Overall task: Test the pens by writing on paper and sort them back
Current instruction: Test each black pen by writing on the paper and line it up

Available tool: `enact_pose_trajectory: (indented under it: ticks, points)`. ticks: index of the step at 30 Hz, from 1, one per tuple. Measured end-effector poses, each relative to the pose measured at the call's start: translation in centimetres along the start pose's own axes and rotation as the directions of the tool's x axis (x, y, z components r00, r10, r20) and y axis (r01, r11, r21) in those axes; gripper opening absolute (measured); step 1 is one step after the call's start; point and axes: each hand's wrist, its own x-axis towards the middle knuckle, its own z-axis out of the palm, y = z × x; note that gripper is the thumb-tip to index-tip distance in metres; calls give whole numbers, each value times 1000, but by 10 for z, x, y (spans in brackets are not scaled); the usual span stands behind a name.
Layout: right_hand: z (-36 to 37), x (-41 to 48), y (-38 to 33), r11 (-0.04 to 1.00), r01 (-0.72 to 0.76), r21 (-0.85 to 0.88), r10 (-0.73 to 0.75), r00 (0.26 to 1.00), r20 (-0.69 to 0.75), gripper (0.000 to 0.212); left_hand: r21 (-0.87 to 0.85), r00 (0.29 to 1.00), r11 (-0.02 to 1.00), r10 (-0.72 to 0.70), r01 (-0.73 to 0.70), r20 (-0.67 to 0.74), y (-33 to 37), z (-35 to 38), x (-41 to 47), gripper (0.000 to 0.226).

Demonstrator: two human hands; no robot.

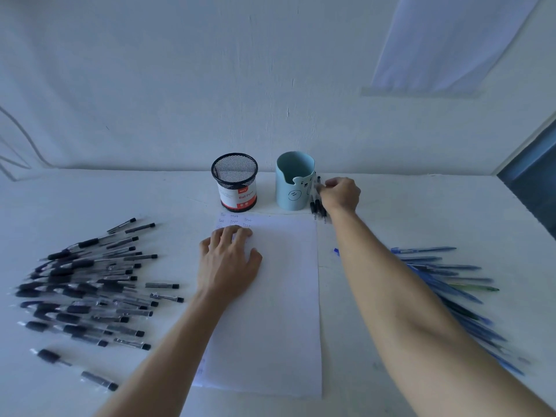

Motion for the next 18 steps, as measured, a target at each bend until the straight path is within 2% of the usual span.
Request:
enact_pose_trajectory:
  ticks: [8,18]
  points:
    - [1,-4,4,998,54,-32,-52,998,46,35,-10,1000,1000,-4,4,-19,1,1,0,42]
    - [-5,-12,8,998,65,-7,-65,997,41,32,-28,1000,999,-15,15,-10,2,-1,-2,41]
